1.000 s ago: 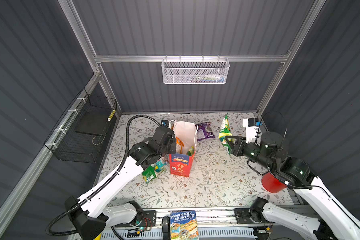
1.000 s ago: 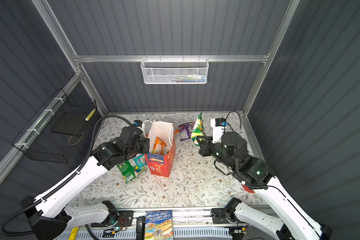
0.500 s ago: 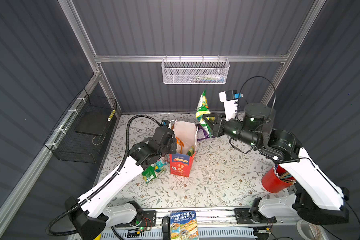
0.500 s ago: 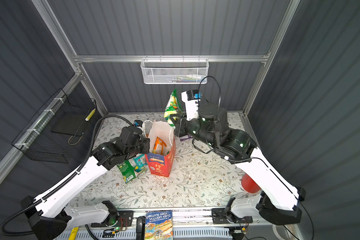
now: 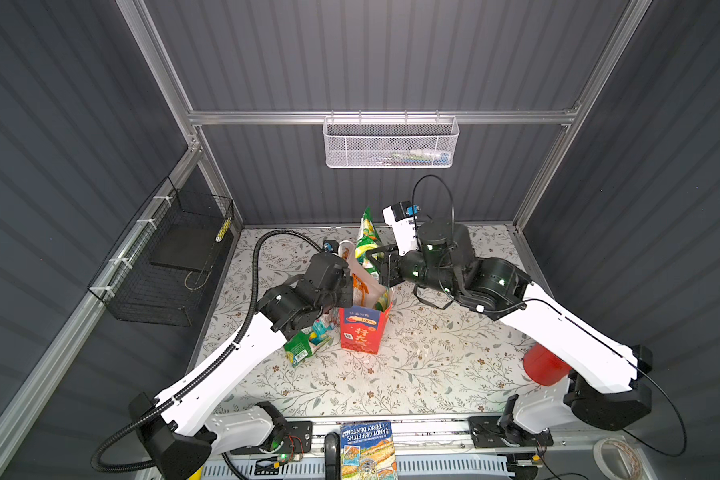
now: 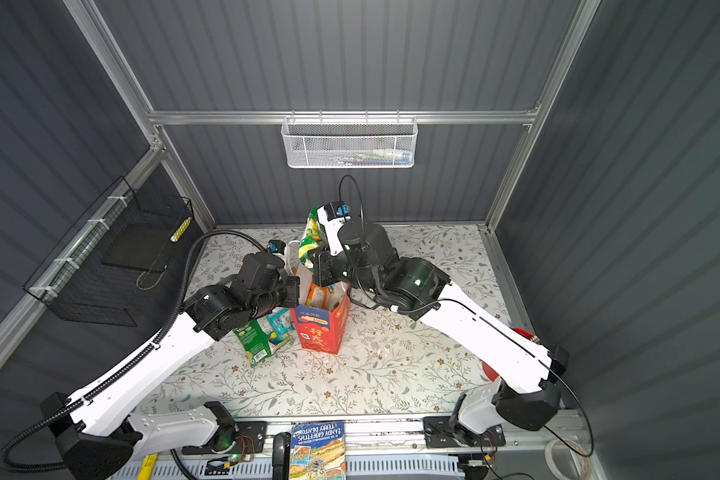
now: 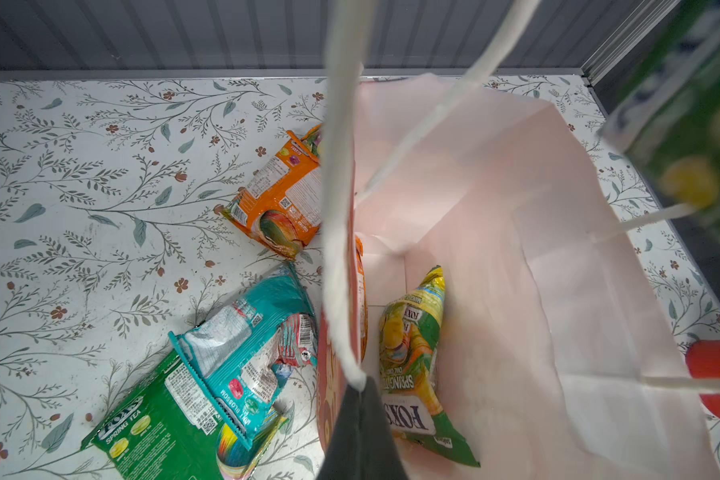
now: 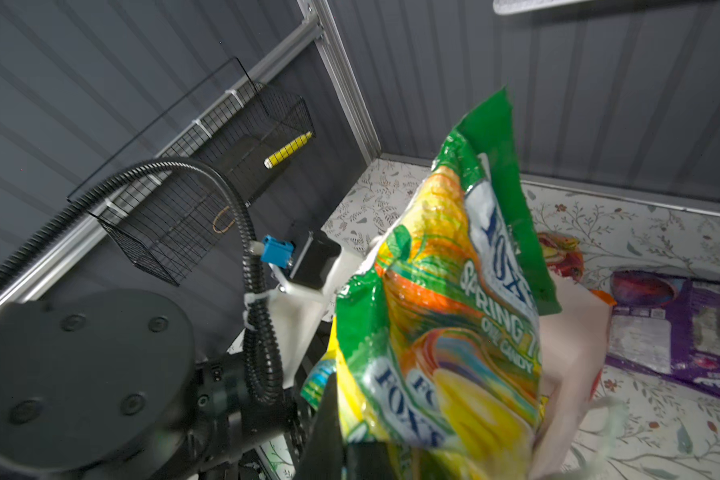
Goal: Place the snacks into the paper bag
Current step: 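Lower the green packet into the bag and open the right gripper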
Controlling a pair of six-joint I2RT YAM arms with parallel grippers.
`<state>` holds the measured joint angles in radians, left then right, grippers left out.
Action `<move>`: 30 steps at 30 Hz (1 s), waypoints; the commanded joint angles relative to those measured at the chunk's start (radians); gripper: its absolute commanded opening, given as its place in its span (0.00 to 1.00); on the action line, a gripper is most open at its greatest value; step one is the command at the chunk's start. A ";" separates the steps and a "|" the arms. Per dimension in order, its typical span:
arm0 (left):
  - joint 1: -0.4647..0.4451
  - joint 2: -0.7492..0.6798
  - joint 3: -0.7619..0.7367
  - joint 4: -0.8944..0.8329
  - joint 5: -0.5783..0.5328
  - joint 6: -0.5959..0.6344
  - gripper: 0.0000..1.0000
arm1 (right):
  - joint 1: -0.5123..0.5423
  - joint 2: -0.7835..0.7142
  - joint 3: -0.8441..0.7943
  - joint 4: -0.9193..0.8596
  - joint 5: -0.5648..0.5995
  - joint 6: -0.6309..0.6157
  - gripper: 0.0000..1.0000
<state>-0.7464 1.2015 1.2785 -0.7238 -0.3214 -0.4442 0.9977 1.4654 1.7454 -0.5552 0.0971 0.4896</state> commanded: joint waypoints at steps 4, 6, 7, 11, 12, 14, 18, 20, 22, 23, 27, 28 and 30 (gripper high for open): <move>0.004 -0.026 0.010 0.020 -0.014 0.024 0.00 | 0.003 -0.021 -0.102 0.131 0.008 0.043 0.00; 0.005 -0.027 0.010 0.020 -0.015 0.024 0.00 | 0.001 -0.017 -0.121 0.133 0.015 0.050 0.00; 0.005 -0.026 0.010 0.020 -0.017 0.023 0.00 | 0.000 -0.015 -0.130 0.140 0.009 0.050 0.00; 0.004 -0.026 0.010 0.021 -0.017 0.024 0.00 | -0.017 0.007 -0.138 0.129 -0.004 0.056 0.00; 0.004 -0.026 0.010 0.021 -0.018 0.024 0.00 | -0.024 0.012 -0.145 0.129 -0.010 0.063 0.00; 0.005 -0.026 0.010 0.021 -0.019 0.025 0.00 | -0.035 0.013 -0.162 0.134 -0.016 0.074 0.00; 0.004 -0.026 0.010 0.021 -0.021 0.025 0.00 | -0.053 0.009 -0.201 0.150 -0.020 0.088 0.00; 0.004 -0.025 0.010 0.021 -0.021 0.025 0.00 | -0.065 0.013 -0.212 0.154 -0.029 0.093 0.00; 0.005 -0.025 0.010 0.021 -0.021 0.026 0.00 | -0.077 0.017 -0.222 0.155 -0.046 0.098 0.00; 0.005 -0.026 0.011 0.021 -0.022 0.027 0.00 | -0.082 0.021 -0.226 0.155 -0.049 0.099 0.00; 0.005 -0.026 0.010 0.021 -0.021 0.027 0.00 | -0.098 0.025 -0.242 0.154 -0.056 0.099 0.00; 0.005 -0.026 0.010 0.021 -0.021 0.028 0.00 | -0.101 0.026 -0.245 0.152 -0.055 0.101 0.00; 0.005 -0.027 0.010 0.023 -0.021 0.029 0.00 | -0.109 0.031 -0.252 0.155 -0.065 0.106 0.00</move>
<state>-0.7464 1.2007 1.2785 -0.7238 -0.3222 -0.4366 0.8989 1.4956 1.5028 -0.4541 0.0467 0.5877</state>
